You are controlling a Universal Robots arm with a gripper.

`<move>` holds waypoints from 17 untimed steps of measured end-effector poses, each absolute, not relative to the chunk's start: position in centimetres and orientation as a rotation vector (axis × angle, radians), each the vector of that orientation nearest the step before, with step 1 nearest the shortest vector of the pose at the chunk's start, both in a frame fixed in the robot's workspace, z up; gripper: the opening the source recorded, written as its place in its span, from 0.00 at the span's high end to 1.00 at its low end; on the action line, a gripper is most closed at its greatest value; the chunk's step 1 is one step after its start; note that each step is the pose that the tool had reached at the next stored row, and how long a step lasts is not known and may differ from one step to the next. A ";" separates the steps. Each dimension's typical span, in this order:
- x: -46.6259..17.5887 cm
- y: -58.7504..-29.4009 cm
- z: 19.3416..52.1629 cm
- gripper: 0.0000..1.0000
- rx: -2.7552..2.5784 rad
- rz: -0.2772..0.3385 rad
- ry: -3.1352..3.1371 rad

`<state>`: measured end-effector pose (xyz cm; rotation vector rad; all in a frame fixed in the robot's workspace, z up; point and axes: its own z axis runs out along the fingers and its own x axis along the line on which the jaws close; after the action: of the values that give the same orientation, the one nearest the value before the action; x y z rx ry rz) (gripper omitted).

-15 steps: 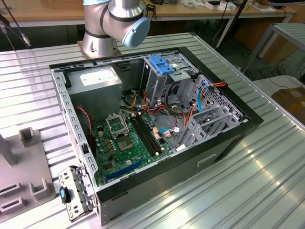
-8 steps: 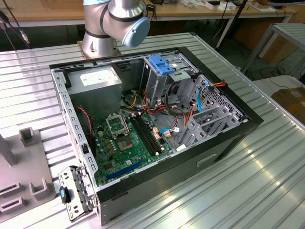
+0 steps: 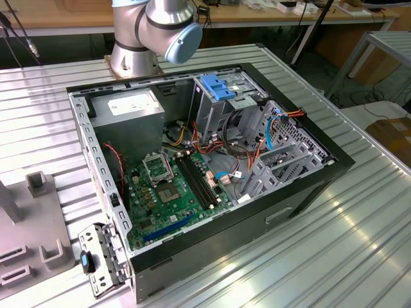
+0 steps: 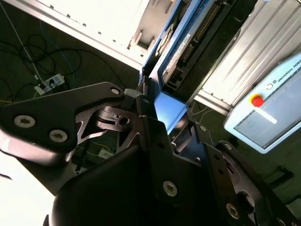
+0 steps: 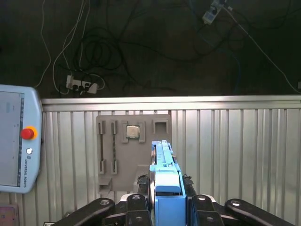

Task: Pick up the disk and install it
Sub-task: 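Pick up the disk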

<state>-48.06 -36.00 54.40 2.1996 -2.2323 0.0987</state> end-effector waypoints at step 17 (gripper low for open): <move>-39.3 -36.0 54.4 0.63 2.202 0.106 -2.235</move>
<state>-39.30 -36.00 54.40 2.2021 -2.2353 0.1056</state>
